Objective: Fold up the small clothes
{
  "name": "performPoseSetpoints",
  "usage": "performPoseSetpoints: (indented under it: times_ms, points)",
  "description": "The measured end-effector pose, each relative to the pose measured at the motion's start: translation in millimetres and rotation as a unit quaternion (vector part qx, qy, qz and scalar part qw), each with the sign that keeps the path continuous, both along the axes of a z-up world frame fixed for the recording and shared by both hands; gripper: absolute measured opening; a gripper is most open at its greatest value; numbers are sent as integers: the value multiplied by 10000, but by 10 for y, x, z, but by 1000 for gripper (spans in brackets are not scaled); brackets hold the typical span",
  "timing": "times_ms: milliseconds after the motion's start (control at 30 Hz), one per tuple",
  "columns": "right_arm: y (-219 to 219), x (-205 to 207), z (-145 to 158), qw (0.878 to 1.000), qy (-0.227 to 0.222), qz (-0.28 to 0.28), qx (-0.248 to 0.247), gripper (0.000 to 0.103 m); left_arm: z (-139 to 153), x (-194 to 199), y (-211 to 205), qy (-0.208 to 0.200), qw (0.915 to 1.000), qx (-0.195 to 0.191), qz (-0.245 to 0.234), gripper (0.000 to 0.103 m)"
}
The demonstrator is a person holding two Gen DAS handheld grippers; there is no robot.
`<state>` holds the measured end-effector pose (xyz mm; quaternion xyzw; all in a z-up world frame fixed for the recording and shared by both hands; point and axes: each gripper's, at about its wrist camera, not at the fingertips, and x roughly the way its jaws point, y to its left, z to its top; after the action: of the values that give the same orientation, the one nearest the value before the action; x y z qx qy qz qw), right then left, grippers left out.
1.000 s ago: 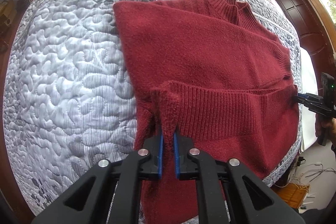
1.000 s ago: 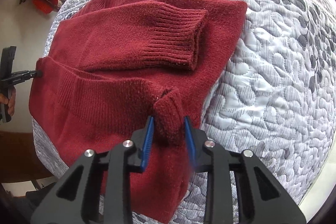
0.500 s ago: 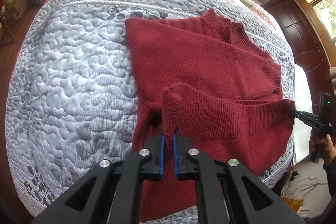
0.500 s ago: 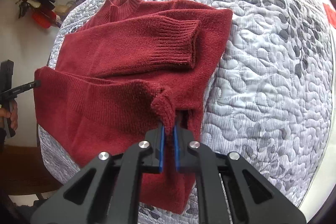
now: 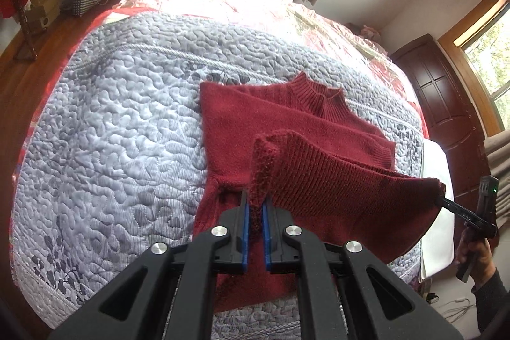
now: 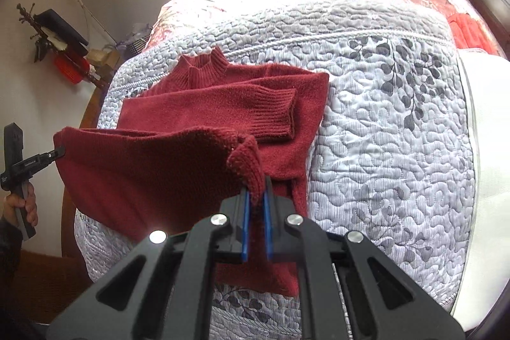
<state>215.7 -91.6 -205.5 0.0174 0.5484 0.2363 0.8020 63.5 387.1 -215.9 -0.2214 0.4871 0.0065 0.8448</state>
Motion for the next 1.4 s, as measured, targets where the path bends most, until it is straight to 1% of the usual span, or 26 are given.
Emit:
performPoseSetpoints:
  times_ms: [167,333,467,567,700,1000,1200,1400]
  points:
    - [12,92,308,9995,-280,-55,158,6,313,53,47,-367,9993,-2,35,6]
    - [71,314,496,9985,-508,-18,209,6,522,255,74,-632,9979,77,-79,6]
    - [141,519,605,9974,-695,46,203,6,632,464,109,-771,9967,139,-199,6]
    - [195,688,612,9970,-738,87,201,6,635,640,163,-802,9964,135,-246,6]
    - [276,913,545,9971,-733,131,158,6,550,891,245,-745,9968,115,-278,6]
    - [415,1424,267,9985,-526,100,132,6,249,1402,439,-519,9984,16,-214,6]
    - [500,1700,51,9993,-344,109,64,6,19,1726,532,-280,9993,-28,-237,6]
    - [535,1938,-209,10000,-77,42,29,5,-218,1959,609,-65,9997,-83,-233,6]
